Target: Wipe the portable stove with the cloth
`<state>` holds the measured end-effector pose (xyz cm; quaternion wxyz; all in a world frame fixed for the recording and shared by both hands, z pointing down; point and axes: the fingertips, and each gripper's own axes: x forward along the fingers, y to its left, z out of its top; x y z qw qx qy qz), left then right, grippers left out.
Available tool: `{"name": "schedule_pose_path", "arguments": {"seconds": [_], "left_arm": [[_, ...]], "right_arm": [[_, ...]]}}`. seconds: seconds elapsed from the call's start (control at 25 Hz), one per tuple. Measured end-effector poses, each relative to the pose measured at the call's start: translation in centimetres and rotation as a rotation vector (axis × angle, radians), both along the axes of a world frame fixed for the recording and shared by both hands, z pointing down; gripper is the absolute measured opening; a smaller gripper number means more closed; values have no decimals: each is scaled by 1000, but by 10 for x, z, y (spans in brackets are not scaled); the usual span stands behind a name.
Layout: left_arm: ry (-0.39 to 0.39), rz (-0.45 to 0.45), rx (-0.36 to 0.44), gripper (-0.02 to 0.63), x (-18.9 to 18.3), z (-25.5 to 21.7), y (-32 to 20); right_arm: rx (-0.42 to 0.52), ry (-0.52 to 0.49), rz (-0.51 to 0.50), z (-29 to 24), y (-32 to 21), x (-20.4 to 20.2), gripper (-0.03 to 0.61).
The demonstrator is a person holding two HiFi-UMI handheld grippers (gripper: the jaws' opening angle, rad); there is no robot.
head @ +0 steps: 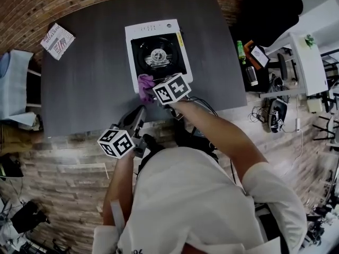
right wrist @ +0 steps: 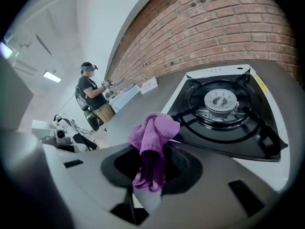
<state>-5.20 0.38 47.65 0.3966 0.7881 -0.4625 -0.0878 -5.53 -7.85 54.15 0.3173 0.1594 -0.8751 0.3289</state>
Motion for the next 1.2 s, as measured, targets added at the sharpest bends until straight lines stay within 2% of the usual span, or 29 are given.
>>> {"name": "schedule_pose_path", "arguments": {"seconds": [0.2, 0.48, 0.76, 1.2], "left_arm": [[1, -2, -7, 18, -1, 3, 0], [3, 31, -6, 18, 10, 1, -9], [3, 65, -4, 18, 23, 1, -17], [6, 111, 0, 18, 42, 1, -27]], "right_arm": [[-57, 13, 77, 9, -11, 17, 114], [-88, 26, 115, 11, -16, 35, 114], [-143, 10, 196, 12, -28, 65, 115], [-174, -8, 280, 14, -39, 101, 117]]}}
